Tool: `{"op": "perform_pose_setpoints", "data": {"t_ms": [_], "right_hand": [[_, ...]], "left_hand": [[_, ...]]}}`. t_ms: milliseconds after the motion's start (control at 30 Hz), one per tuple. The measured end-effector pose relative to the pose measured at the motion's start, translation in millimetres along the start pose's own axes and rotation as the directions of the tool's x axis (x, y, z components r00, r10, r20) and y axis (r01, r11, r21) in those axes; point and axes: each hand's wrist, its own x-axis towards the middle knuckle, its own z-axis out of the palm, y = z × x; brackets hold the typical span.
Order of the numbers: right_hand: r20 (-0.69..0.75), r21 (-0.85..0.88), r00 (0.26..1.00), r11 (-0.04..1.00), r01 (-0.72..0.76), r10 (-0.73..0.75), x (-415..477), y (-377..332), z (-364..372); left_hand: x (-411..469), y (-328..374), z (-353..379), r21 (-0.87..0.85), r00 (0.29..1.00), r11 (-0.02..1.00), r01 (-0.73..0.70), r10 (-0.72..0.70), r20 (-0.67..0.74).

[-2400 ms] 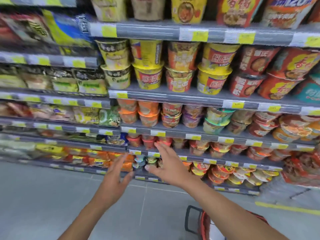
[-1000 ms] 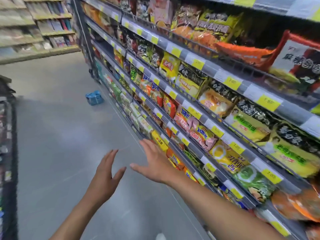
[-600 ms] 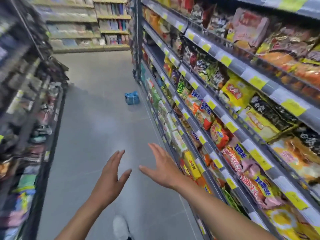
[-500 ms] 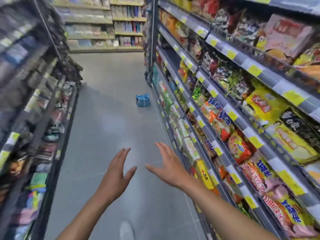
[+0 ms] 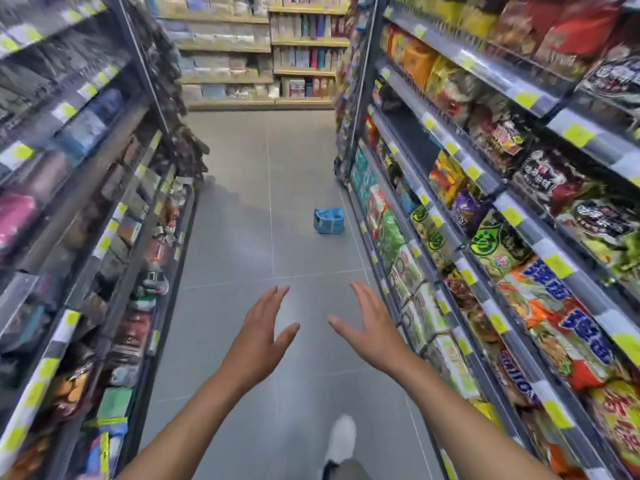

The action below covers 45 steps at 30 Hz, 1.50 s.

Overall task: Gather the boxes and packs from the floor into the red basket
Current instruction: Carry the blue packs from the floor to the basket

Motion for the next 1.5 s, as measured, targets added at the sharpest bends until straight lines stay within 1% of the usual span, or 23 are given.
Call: {"op": "perform_pose_setpoints", "data": {"t_ms": [200,467,733,900,1000,1100,1200,1333,1367,1433,1500], "right_hand": [[0.005,0.034,1.0,0.999,-0.027,0.027,119,13,-6],[-0.013,0.122,0.994,0.987,-0.102,0.105,319,30,-45],[-0.007,0.132,0.993,0.985,-0.114,0.116,480,24,-67],[-0.04,0.109,0.99,0.985,-0.131,0.136,581,24,-79],[-0.031,0.112,0.981,0.976,-0.189,0.194,637,19,-86],[-0.044,0.127,0.975,0.969,-0.211,0.218,690,16,-97],[-0.035,0.137,0.957,0.95,-0.281,0.288,738,25,-107],[-0.022,0.179,0.947,0.933,-0.313,0.322,797,47,-116],[-0.01,0.193,0.938,0.922,-0.337,0.345,822,62,-119],[-0.022,0.191,0.931,0.916,-0.353,0.364,848,78,-125],[-0.002,0.202,0.922,0.903,-0.378,0.387,886,105,-128]], "left_hand": [[121,-27,-8,0.009,1.0,1.0,0.001,-0.002,0.031],[304,-46,-38,0.028,0.999,0.999,0.027,-0.028,0.035],[453,-82,-63,0.022,0.995,0.996,0.09,-0.091,0.041],[564,-114,-70,0.002,0.996,0.997,0.074,-0.074,0.054],[630,-132,-80,0.0,0.991,0.996,0.088,-0.087,0.1],[701,-135,-90,0.007,0.987,0.998,0.055,-0.056,0.153],[766,-139,-92,0.034,0.977,0.999,0.039,-0.046,0.209],[844,-145,-79,0.007,0.966,0.999,0.032,-0.032,0.256],[874,-149,-67,0.003,0.959,0.999,0.043,-0.043,0.279],[902,-151,-56,0.01,0.955,0.999,0.044,-0.045,0.294],[937,-156,-38,0.005,0.943,0.997,0.076,-0.074,0.325]]}}
